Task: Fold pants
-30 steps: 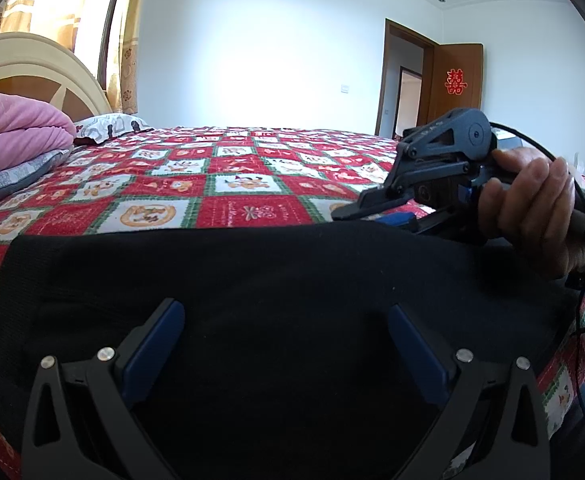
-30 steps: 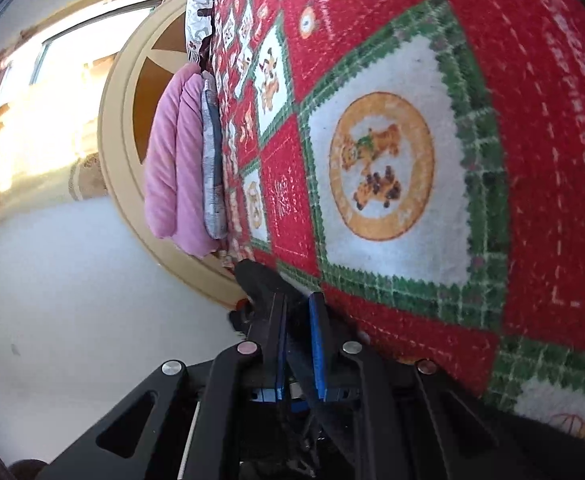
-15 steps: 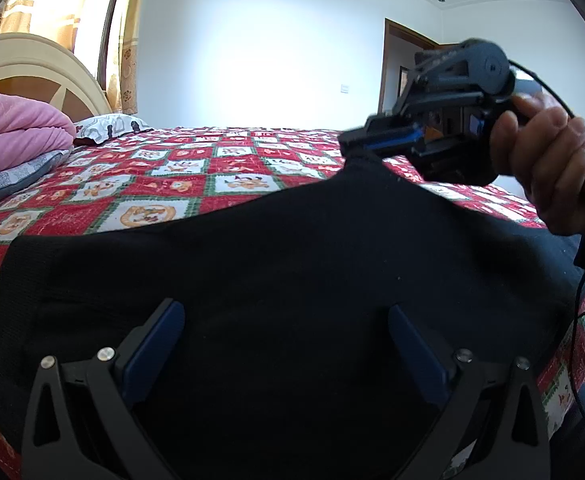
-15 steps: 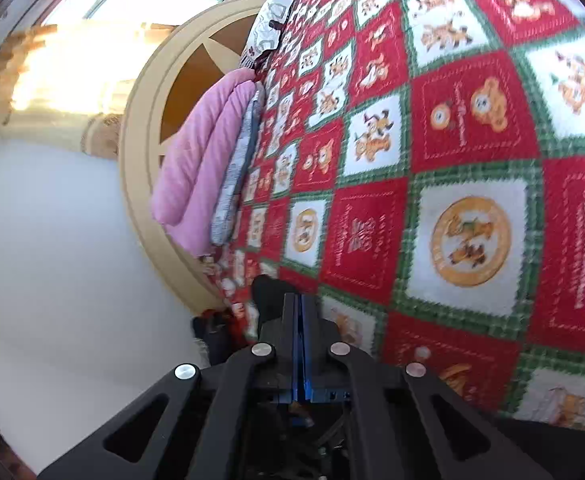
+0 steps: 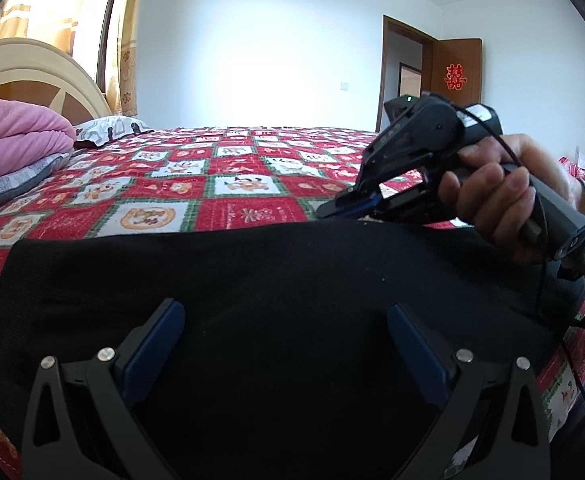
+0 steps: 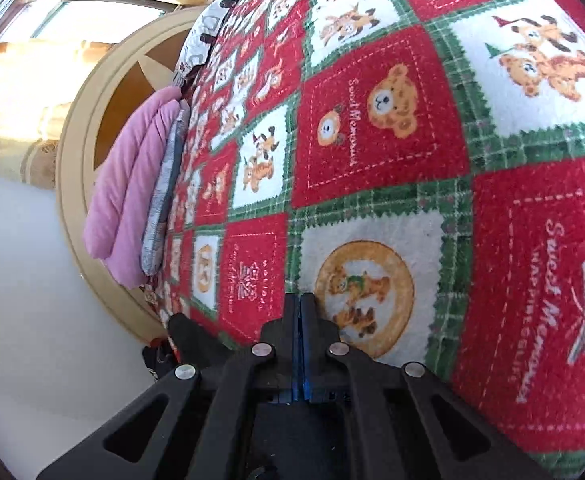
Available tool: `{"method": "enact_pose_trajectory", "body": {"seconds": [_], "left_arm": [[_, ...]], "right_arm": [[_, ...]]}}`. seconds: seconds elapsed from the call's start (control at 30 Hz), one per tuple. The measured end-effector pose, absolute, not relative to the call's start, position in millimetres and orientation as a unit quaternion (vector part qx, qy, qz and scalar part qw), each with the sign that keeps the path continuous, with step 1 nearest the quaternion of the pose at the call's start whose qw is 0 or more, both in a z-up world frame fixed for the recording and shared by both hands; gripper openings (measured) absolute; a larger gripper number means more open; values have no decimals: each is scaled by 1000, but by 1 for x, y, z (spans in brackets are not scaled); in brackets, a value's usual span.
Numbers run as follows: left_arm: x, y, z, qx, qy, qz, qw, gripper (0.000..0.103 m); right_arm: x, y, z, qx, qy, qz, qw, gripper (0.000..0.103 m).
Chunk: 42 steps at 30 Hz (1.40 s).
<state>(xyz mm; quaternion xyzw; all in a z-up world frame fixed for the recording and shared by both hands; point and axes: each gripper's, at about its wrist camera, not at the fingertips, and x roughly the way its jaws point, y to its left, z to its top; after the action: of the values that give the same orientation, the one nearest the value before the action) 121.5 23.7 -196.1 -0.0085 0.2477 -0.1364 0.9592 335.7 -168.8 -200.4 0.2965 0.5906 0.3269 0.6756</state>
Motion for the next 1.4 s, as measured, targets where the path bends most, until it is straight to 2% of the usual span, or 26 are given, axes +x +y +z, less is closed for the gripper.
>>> {"method": "enact_pose_trajectory", "body": {"seconds": [0.07, 0.17, 0.23, 0.37, 0.4, 0.6, 0.67, 0.8, 1.0, 1.2, 1.4], "left_arm": [[121, 25, -193, -12, 250, -137, 958, 103], [115, 29, -188, -23, 249, -142, 958, 103], [110, 30, -186, -23, 250, -147, 957, 103], [102, 14, -189, 24, 258, -150, 954, 103], [101, 10, -189, 35, 262, -150, 953, 103], [96, -3, -196, 65, 288, -149, 944, 103], [93, 1, -194, 57, 295, -151, 942, 103], [83, -4, -190, 57, 296, -174, 938, 103], [77, -29, -197, 99, 304, -199, 926, 103], [72, -35, -189, 102, 300, -203, 926, 103], [73, -55, -171, 95, 274, -226, 930, 103]], "right_arm": [[334, -172, -193, 292, 583, 338, 679, 1], [317, -193, -163, 252, 548, 312, 734, 3], [296, -213, -142, 217, 525, 300, 766, 8], [224, -241, -107, 83, 480, 255, 835, 45], [205, -242, -107, 53, 475, 245, 843, 47], [128, -237, -154, -67, 498, 211, 839, 48], [111, -240, -157, -81, 475, 206, 852, 48], [88, -249, -155, -99, 480, 207, 846, 47], [76, -287, -137, -75, 436, 159, 883, 47], [70, -305, -155, -99, 465, 139, 869, 47], [72, -339, -124, -59, 429, 110, 895, 47]]}}
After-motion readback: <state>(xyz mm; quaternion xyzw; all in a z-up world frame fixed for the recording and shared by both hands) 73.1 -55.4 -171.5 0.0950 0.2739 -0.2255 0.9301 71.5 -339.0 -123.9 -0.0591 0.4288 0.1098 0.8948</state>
